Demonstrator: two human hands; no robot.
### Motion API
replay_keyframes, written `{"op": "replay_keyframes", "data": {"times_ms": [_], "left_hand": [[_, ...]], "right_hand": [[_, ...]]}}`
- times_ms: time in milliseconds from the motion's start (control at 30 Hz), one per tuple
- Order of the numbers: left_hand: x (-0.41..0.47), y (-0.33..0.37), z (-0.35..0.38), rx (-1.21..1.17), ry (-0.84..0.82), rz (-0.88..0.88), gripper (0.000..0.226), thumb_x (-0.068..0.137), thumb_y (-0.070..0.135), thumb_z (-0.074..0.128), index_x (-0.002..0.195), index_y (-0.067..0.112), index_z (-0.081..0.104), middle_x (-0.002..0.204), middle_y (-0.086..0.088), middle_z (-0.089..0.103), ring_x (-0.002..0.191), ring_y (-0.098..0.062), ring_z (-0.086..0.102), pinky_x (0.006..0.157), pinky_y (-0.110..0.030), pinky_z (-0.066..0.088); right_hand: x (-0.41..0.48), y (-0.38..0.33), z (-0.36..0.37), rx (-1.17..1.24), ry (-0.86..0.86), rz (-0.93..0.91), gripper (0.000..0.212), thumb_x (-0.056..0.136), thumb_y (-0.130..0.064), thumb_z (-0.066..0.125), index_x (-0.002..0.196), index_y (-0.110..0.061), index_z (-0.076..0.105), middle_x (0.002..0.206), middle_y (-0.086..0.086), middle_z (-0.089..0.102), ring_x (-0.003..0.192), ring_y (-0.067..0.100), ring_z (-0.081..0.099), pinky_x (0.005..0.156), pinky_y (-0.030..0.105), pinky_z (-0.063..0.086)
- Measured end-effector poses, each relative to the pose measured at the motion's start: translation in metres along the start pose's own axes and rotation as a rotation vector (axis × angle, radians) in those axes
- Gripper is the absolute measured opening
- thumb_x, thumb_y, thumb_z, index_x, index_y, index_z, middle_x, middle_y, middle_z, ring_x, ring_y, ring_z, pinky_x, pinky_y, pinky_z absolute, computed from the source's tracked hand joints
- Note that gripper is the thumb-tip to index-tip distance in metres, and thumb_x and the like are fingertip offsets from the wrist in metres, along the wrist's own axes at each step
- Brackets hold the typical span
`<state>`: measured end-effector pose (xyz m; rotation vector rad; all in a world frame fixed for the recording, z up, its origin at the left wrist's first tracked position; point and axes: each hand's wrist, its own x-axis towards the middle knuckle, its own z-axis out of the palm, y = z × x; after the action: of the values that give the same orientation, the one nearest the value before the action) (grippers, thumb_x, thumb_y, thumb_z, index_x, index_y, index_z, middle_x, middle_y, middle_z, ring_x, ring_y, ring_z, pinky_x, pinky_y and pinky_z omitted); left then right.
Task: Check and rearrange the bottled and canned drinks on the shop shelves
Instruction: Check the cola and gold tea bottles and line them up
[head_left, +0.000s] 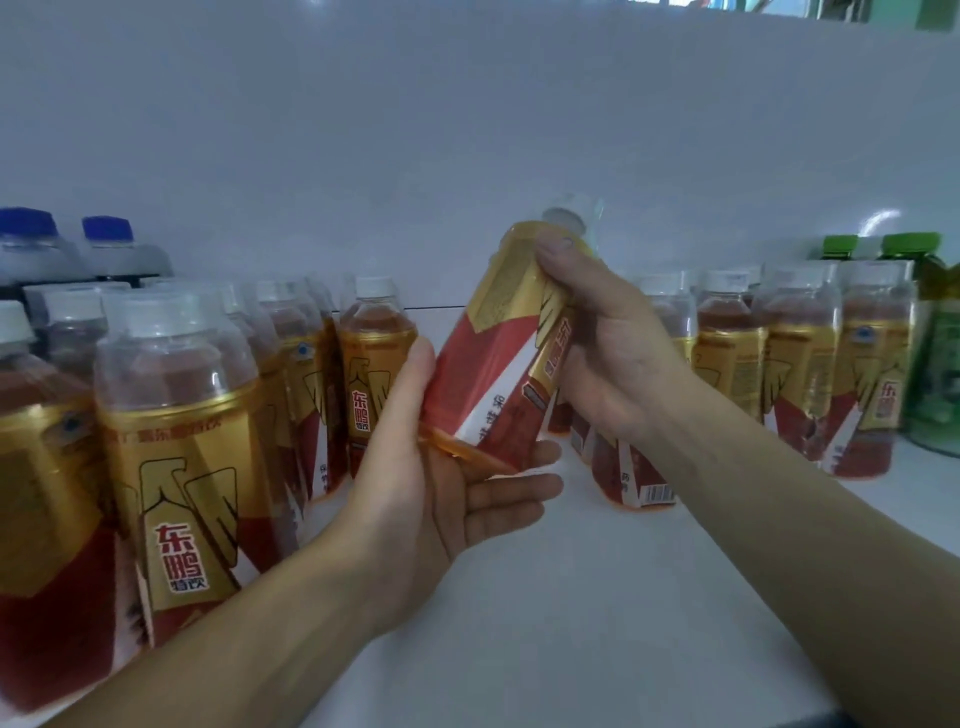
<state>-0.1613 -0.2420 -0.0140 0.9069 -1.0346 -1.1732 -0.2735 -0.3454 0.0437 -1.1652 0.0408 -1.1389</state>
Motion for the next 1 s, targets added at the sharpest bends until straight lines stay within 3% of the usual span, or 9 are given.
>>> {"op": "replay_keyframes", "data": {"times_ms": [200,333,433,533,600,733,800,933,1000], "left_hand": [[0.0035,-0.0048,0.0003,0.103,0.103,0.168,0.073,0.065,0.069,0.072,0.124,0.026,0.065,0.112,-0.006,0.074,0.1,-0.026,0.073,0.075,-0.033,0.059],[-0.0014,0.0003,0.0004,0.01,-0.022,0.016,0.069,0.075,0.073,0.043,0.109,0.02,0.071,0.1,-0.018,0.075,0.068,-0.027,0.073,0.055,-0.028,0.06],[0.0008,-0.0031,0.0009,0.054,-0.066,-0.029,0.076,0.075,0.078,0.032,0.111,0.024,0.071,0.104,-0.016,0.076,0.077,-0.026,0.075,0.062,-0.032,0.059],[0.0035,-0.0058,0.0022,0.08,0.03,0.089,0.066,0.075,0.072,0.047,0.122,0.029,0.066,0.106,-0.002,0.077,0.095,-0.02,0.074,0.078,-0.035,0.056],[0.0044,-0.0058,0.0009,0.095,0.076,0.125,0.062,0.073,0.064,0.059,0.121,0.025,0.067,0.102,-0.001,0.077,0.09,-0.019,0.074,0.071,-0.03,0.056],[0.0,-0.0013,-0.0005,-0.013,0.018,0.01,0.066,0.076,0.07,0.046,0.099,0.015,0.075,0.088,-0.014,0.075,0.065,-0.026,0.073,0.047,-0.024,0.054],[-0.0006,-0.0017,0.0001,-0.004,-0.024,-0.033,0.073,0.079,0.073,0.038,0.103,0.014,0.075,0.095,-0.017,0.076,0.072,-0.027,0.075,0.054,-0.028,0.058],[0.0008,-0.0024,0.0046,0.105,0.051,0.093,0.066,0.078,0.072,0.047,0.119,0.025,0.068,0.103,-0.003,0.077,0.092,-0.018,0.075,0.078,-0.037,0.057],[0.002,-0.0029,0.004,0.169,0.105,0.158,0.074,0.068,0.072,0.067,0.125,0.025,0.063,0.103,0.001,0.076,0.092,-0.016,0.074,0.079,-0.037,0.059]], "right_hand": [[0.0021,0.0019,-0.0047,-0.136,0.066,-0.104,0.054,0.074,-0.02,0.077,0.124,-0.014,0.056,0.093,0.004,0.07,0.083,0.02,0.071,0.079,0.042,0.058],[0.0026,0.0016,-0.0072,-0.042,0.016,0.021,0.056,0.081,-0.024,0.075,0.131,-0.01,0.053,0.095,0.007,0.068,0.086,0.023,0.069,0.092,0.048,0.058],[0.0019,-0.0001,-0.0071,-0.044,0.005,0.079,0.059,0.078,-0.025,0.077,0.13,-0.008,0.054,0.092,0.008,0.066,0.083,0.023,0.068,0.09,0.047,0.057],[0.0014,0.004,-0.0058,-0.138,0.069,-0.032,0.054,0.082,-0.016,0.078,0.129,-0.012,0.053,0.092,0.007,0.068,0.078,0.021,0.071,0.075,0.041,0.058],[0.0007,0.0054,-0.004,-0.185,0.099,-0.078,0.058,0.081,-0.017,0.079,0.132,-0.013,0.052,0.094,0.006,0.07,0.08,0.019,0.073,0.074,0.04,0.059],[0.0016,0.0015,-0.0045,-0.07,-0.021,0.059,0.054,0.079,-0.028,0.072,0.126,-0.007,0.057,0.105,0.01,0.066,0.097,0.024,0.065,0.101,0.048,0.053],[0.0027,0.0011,-0.0058,-0.06,-0.047,0.099,0.055,0.081,-0.03,0.071,0.127,-0.004,0.058,0.109,0.013,0.061,0.102,0.028,0.061,0.108,0.05,0.047],[0.0002,0.0033,-0.0031,-0.225,0.074,-0.04,0.064,0.074,-0.031,0.086,0.128,-0.014,0.056,0.093,0.002,0.069,0.083,0.018,0.071,0.077,0.04,0.059],[-0.0017,0.0078,-0.0033,-0.356,0.132,-0.126,0.067,0.068,-0.034,0.087,0.125,-0.021,0.056,0.095,0.001,0.071,0.084,0.018,0.073,0.075,0.039,0.059]]}}
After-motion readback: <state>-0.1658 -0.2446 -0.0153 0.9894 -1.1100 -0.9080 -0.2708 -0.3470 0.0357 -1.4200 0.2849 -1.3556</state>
